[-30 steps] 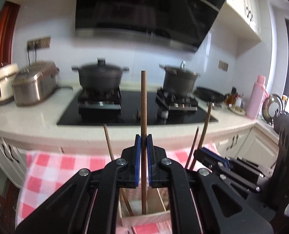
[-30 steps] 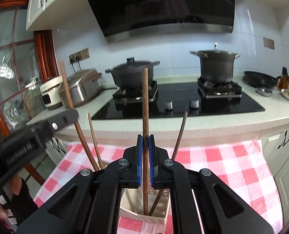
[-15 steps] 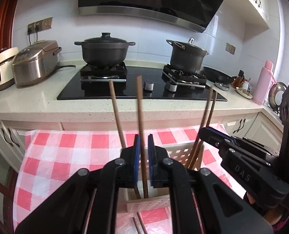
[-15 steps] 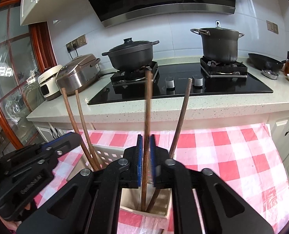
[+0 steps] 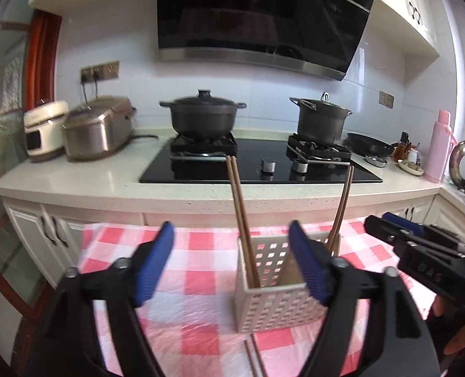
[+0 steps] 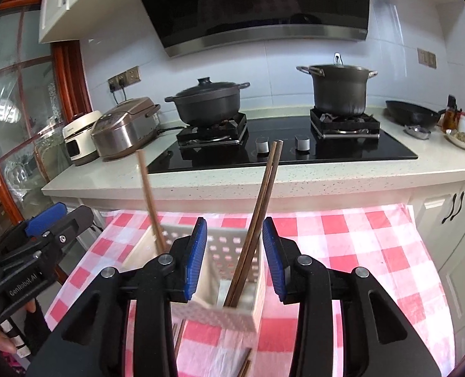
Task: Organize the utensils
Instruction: 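Withdraw both open tools back toward the remaining chopsticks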
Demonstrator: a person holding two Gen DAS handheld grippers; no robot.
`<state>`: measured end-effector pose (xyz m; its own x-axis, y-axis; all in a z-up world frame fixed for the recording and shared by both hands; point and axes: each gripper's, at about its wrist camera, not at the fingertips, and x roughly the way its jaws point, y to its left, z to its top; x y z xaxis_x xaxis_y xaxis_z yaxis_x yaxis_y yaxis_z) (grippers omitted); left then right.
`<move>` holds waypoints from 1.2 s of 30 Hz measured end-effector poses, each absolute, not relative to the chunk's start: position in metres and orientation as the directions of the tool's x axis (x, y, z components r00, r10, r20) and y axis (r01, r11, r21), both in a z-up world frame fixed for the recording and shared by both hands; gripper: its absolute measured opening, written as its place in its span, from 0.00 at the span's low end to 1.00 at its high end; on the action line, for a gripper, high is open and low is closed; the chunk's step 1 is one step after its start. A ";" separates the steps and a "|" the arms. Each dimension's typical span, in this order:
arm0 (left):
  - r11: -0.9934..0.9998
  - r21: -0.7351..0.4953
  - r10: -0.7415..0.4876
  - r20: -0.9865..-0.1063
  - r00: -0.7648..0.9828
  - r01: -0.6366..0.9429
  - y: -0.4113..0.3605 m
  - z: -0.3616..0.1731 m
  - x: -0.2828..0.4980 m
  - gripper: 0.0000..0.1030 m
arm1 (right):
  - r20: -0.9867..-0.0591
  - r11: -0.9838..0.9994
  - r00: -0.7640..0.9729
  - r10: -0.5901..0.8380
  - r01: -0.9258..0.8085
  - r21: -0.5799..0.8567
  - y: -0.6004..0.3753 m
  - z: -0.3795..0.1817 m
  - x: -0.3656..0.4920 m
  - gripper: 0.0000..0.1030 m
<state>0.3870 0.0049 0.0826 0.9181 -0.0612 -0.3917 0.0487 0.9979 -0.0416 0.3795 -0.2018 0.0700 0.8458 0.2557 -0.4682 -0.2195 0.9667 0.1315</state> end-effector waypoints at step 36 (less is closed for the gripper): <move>1.000 -0.011 -0.014 -0.512 0.859 0.009 0.025 -0.057 0.248 0.95 | -0.707 0.975 0.673 0.220 -0.132 0.178 -0.207 -0.080 0.260 0.53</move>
